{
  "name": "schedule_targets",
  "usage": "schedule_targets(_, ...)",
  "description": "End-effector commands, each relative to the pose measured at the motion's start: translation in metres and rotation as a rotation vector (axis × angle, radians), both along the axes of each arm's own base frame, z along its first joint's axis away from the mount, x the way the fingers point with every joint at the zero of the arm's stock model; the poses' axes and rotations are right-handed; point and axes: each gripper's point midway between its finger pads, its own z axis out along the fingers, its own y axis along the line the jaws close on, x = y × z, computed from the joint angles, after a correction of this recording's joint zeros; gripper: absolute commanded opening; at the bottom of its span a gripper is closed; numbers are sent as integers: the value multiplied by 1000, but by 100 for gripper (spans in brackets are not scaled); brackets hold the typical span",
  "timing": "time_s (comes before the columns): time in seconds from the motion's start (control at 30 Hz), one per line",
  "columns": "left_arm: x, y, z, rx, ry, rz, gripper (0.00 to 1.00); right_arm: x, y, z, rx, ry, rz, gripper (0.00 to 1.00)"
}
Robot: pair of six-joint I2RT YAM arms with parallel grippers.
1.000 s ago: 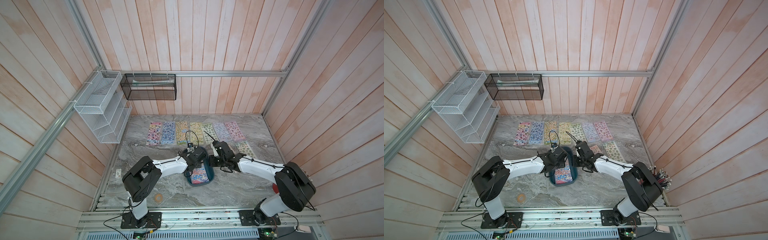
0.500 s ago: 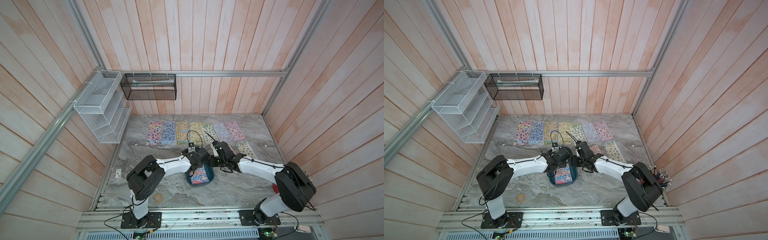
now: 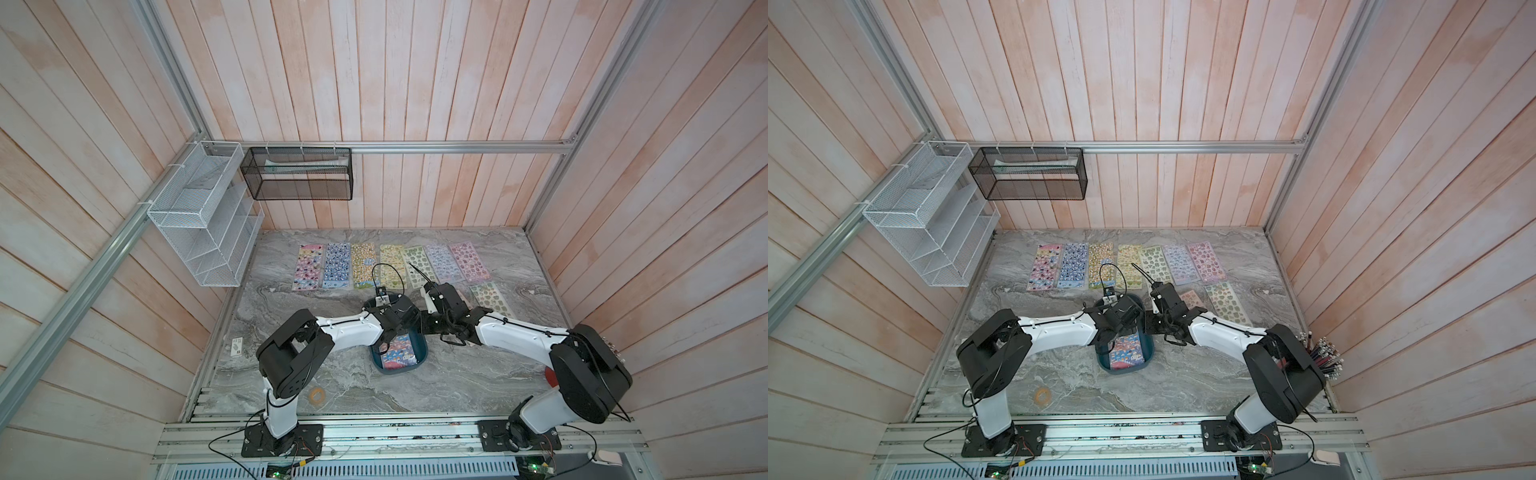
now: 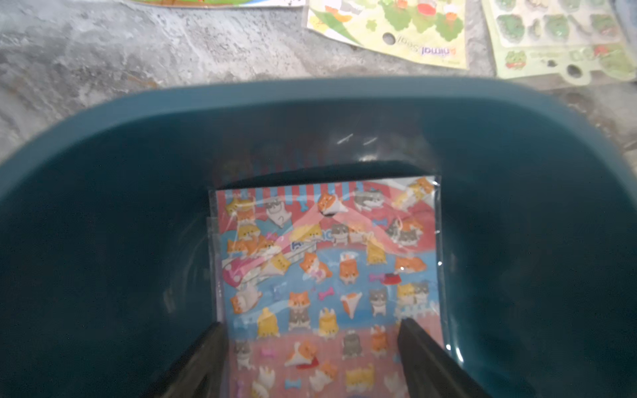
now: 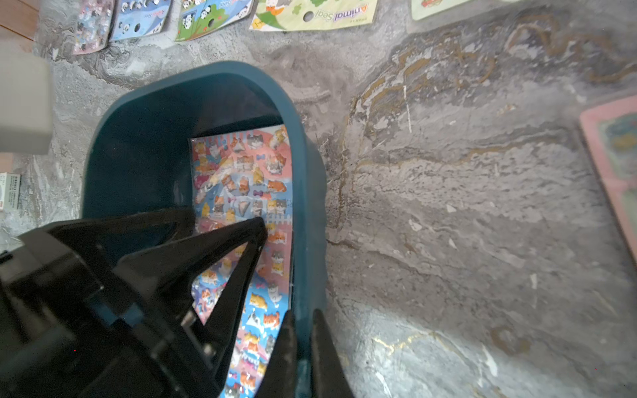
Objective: Take the stickers out of the storage box
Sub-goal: Pick up the sticker from the storage box.
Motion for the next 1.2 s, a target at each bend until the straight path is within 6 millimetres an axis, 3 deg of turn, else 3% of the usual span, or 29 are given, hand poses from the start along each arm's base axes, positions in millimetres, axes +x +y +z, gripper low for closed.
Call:
schedule_targets(0.0, -13, 16, -25, 38, 80, 6, 82, 1, -5, -2, -16, -8, -12, 3)
schedule_targets(0.27, -12, 9, -19, -25, 73, -5, 74, 0, -5, -4, -17, -3, -11, 3)
schedule_targets(0.9, -6, -13, 42, -208, -20, -44, 61, 0, -5, -12, -32, 14, -7, 2)
schedule_targets(1.17, -6, -20, 50, -261, -32, -57, 52, 0, -4, -13, -35, 21, -3, 2)
